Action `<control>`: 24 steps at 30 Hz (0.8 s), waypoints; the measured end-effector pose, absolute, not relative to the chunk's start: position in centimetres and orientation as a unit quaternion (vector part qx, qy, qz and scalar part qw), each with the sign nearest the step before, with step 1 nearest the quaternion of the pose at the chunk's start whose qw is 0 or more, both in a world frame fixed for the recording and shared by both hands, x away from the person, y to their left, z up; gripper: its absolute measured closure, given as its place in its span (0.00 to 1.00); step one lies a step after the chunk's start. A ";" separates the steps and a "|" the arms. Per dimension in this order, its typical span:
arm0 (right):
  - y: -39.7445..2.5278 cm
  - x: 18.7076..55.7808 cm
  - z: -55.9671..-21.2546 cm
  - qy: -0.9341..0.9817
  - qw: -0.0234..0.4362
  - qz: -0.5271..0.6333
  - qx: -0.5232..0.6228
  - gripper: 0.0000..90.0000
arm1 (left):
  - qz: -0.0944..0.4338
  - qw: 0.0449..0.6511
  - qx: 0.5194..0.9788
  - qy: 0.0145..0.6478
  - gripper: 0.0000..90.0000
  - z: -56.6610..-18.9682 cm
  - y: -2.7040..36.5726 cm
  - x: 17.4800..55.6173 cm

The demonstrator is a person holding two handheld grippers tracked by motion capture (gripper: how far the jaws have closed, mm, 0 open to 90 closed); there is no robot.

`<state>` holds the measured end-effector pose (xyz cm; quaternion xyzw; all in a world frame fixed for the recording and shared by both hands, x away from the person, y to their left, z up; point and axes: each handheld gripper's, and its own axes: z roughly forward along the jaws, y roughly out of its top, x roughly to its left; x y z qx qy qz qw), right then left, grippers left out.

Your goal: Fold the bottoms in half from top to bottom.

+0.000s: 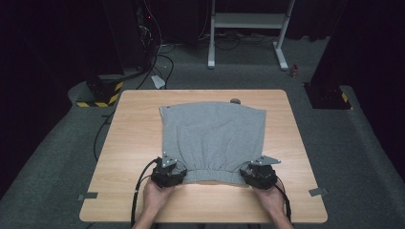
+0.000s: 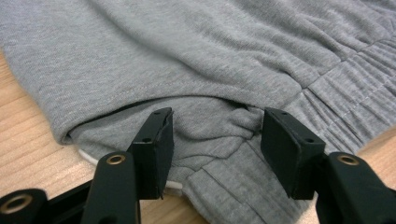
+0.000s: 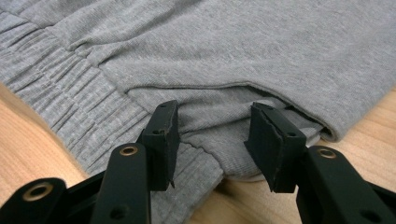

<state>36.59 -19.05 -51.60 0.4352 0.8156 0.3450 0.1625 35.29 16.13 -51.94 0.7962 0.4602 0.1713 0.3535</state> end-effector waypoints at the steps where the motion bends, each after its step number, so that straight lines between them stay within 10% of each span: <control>1: -19.0 36.6 -51.6 0.816 0.163 0.345 0.435 0.58 | 0.171 0.354 0.796 0.460 0.49 -51.9 16.1 35.3; 24: -19.6 34.1 -51.7 0.821 0.156 0.351 0.422 0.57 | 0.164 0.356 0.799 0.456 0.49 -51.9 16.1 32.6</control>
